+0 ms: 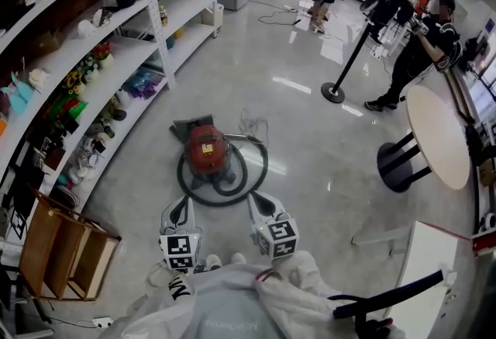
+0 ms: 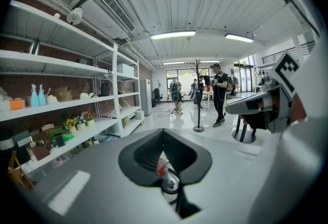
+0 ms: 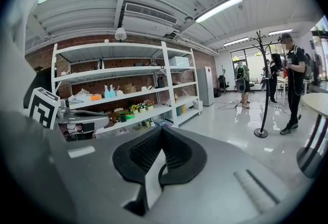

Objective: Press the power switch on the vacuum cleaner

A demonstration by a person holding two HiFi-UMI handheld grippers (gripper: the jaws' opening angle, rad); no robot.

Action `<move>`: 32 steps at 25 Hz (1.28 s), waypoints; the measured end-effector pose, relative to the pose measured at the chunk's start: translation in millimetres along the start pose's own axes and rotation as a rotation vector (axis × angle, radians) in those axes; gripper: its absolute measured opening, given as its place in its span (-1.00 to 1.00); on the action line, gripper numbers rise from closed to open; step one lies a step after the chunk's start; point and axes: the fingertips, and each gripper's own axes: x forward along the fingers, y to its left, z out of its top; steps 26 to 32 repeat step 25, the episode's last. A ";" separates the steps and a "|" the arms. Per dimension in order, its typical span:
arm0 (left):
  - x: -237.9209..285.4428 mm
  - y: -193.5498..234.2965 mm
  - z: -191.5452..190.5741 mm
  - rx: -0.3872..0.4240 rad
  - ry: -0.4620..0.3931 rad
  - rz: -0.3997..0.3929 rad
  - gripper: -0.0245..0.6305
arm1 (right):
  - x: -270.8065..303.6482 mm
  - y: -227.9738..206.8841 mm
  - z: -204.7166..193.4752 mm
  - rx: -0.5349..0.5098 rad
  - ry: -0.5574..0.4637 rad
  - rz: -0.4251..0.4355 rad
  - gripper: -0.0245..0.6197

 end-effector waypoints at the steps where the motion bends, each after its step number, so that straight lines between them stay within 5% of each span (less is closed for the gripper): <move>1: 0.7 0.7 -0.4 -0.001 0.004 0.005 -0.93 | 0.8 -0.7 0.1 0.000 0.000 0.003 -0.92; 32: 6.9 2.5 -1.1 -0.002 0.003 -0.001 -0.93 | 7.4 0.0 -0.9 -0.010 0.014 0.008 -0.92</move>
